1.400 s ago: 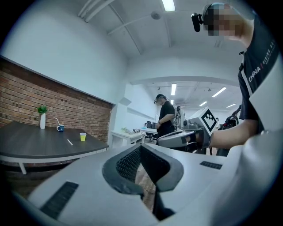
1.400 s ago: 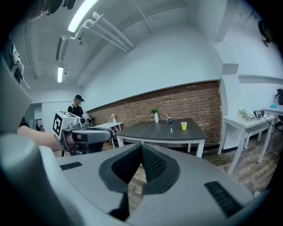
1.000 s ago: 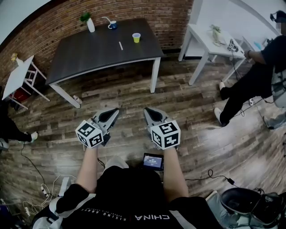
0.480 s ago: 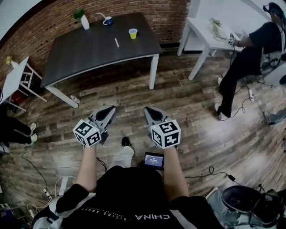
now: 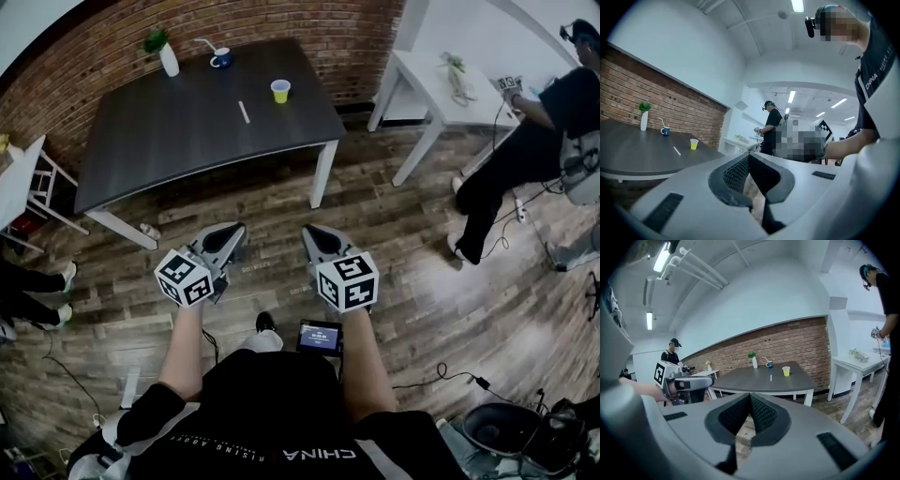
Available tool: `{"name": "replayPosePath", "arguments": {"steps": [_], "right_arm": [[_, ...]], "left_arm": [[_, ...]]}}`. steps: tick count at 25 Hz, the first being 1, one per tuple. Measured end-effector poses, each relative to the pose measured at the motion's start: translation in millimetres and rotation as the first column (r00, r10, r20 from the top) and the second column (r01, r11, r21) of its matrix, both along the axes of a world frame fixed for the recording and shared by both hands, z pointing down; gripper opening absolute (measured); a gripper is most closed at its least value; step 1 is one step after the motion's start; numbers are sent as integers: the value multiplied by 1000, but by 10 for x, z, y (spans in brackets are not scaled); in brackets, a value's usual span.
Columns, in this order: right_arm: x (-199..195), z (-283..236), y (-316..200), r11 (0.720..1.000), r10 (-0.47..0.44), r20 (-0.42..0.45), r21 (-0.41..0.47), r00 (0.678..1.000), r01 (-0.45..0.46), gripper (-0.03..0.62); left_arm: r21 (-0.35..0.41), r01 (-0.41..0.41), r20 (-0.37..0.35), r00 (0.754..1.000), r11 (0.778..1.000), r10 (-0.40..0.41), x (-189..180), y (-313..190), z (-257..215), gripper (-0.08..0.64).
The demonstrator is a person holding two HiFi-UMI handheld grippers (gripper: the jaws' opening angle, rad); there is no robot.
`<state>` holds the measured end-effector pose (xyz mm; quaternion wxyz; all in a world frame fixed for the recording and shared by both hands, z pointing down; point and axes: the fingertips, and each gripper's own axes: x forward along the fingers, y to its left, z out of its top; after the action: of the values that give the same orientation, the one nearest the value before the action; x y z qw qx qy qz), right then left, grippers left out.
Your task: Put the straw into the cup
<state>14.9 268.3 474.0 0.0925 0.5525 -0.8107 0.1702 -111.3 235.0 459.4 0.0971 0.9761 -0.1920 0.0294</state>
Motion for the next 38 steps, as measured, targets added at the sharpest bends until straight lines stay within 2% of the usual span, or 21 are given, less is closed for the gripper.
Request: {"name": "replayPosePath", "arguments": {"steps": [9,16,22,30,38], "right_arm": [[-235,21,-785,1000,19,7,-13,1000,-19,5],[-113,153,-1151,998,39,17,-50,999,-38,5],[109,231,-1717,999,-5,11,-40,1000,6,5],[654,41,-2769,999,-46,13,-13,999,46,5],[1145,33,-3421,995,-92,21,-20,996,93,5]], "left_arm": [[-25,-22,4,1000,999,22,-207,-850,53,2],[-71,-57,21,998,996,58,-45,-1192,228,2],[-81,-28,25,999,996,30,208,-1708,374,3],[-78,17,36,999,997,-14,708,-2687,264,3],[-81,64,35,998,995,-61,1197,-3326,210,3]]}}
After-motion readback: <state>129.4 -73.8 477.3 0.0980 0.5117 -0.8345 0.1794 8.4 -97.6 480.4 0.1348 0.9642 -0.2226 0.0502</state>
